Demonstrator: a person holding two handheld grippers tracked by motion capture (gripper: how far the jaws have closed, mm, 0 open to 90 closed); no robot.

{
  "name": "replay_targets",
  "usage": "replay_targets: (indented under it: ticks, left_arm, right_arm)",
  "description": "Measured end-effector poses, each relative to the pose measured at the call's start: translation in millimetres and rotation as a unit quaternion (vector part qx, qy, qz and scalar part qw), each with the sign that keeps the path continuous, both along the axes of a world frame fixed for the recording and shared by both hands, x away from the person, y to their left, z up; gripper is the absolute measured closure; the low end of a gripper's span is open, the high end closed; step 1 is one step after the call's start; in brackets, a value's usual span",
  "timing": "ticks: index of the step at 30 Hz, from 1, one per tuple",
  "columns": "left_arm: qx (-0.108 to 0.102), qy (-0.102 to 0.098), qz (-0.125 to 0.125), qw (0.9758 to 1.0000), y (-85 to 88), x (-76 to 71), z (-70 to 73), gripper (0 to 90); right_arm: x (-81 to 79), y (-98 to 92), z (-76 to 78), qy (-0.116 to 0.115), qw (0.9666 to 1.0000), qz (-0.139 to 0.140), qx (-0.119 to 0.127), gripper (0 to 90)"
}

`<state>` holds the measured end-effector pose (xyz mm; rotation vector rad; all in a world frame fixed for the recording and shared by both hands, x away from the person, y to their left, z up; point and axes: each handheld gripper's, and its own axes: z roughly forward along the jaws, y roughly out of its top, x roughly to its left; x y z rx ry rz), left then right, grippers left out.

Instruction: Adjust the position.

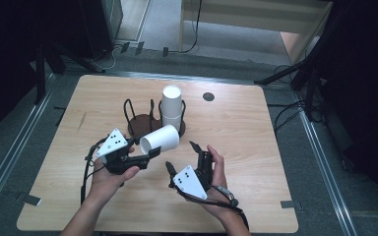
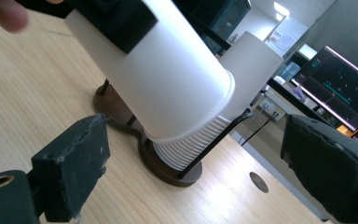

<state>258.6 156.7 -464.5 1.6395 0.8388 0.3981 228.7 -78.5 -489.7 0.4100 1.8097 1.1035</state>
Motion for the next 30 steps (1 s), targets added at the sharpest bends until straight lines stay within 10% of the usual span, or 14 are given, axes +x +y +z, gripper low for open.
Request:
replay_targets:
  ticks: [15, 26, 30]
  left_arm:
    - [-0.004, -0.007, 0.005, 1.0, 2.1, 0.0, -1.6, 35.0]
    - [-0.012, -0.014, 0.003, 0.9998, 1.4, -1.6, -0.5, 35.0]
    - [-0.012, -0.014, 0.002, 0.9998, 0.6, -1.4, -0.8, 34.9]
  right_arm:
    - [-1.0, -4.3, 19.9, 0.062, 0.9921, -0.032, 0.104, 10.5]
    - [0.1, 2.3, 21.2, 0.124, 0.973, -0.081, 0.177, 11.4]
    - [0.9, 4.5, 21.9, 0.159, 0.9599, -0.083, 0.215, 9.7]
